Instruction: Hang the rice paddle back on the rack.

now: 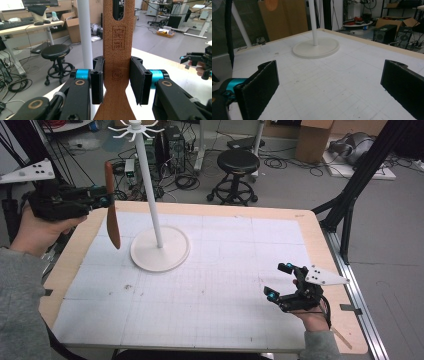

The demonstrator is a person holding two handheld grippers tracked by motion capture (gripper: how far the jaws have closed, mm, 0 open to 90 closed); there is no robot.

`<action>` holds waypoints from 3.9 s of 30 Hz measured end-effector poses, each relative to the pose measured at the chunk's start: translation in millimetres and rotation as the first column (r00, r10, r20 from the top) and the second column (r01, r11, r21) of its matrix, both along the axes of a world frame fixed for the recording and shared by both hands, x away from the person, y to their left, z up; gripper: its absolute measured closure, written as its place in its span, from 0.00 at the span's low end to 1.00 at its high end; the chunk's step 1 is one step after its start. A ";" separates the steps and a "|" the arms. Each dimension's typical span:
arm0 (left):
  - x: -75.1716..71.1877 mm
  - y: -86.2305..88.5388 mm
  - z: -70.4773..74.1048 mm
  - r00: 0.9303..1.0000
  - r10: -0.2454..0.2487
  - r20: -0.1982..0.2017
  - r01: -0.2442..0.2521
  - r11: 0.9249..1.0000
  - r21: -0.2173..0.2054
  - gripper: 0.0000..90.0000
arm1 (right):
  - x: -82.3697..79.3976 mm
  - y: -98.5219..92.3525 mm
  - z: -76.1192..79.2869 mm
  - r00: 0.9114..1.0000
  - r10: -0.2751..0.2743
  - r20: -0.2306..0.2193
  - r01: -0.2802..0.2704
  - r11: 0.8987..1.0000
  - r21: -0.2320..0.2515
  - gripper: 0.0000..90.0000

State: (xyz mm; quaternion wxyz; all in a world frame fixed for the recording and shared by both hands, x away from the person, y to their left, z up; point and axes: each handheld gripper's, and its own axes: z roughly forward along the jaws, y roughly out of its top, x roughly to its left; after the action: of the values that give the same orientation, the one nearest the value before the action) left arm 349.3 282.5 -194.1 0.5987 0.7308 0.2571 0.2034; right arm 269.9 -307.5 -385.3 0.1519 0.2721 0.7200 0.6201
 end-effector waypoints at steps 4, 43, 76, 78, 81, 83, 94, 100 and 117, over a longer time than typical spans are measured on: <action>5.2 -1.9 9.7 1.000 -0.004 -0.001 0.004 1.000 -0.006 0.72 | 0.4 0.2 -0.7 1.000 0.001 -0.006 -0.001 1.000 -0.004 0.00; 35.5 -9.8 46.1 0.998 0.061 0.012 -0.061 0.998 0.010 0.72 | 2.7 -4.2 -1.8 1.000 -0.010 -0.018 0.010 1.000 0.005 0.00; 47.3 -23.8 38.6 0.998 0.057 -0.012 -0.056 0.998 0.031 0.72 | 3.4 -5.8 -2.1 1.000 -0.010 -0.018 0.011 1.000 0.013 0.00; 47.5 -24.1 38.2 0.998 0.061 -0.016 -0.061 0.998 0.029 0.72 | 3.3 -5.5 -2.1 1.000 -0.011 -0.020 0.012 1.000 0.010 0.00; 47.3 -24.1 38.2 0.998 0.065 -0.017 -0.065 0.997 0.030 0.72 | 3.1 -5.2 -1.9 1.000 -0.010 -0.016 0.010 1.000 0.011 0.00; 47.0 -24.1 38.4 0.998 0.063 -0.016 -0.062 0.997 0.036 0.72 | 2.7 -5.3 -1.8 1.000 -0.011 -0.020 0.011 1.000 0.014 0.00; 44.8 -24.6 38.3 0.997 0.082 -0.014 -0.082 0.996 0.021 0.65 | 2.9 -4.1 -2.1 1.000 -0.009 -0.018 0.009 1.000 0.006 0.00; 39.5 -21.2 30.7 0.998 0.063 0.019 -0.064 0.998 0.011 0.49 | 2.2 -4.0 -1.9 1.000 -0.010 -0.020 0.010 1.000 0.007 0.00; 8.8 -17.0 -4.9 0.997 0.049 0.066 -0.049 0.999 -0.004 0.02 | -5.3 -6.2 -0.4 1.000 -0.018 -0.007 0.018 1.000 0.006 0.00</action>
State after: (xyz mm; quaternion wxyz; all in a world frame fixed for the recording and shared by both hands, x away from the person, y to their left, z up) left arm 358.1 265.5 -199.0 0.6025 0.7166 0.2550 0.2418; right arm 264.6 -313.7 -385.6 0.1542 0.2811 0.7163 0.6198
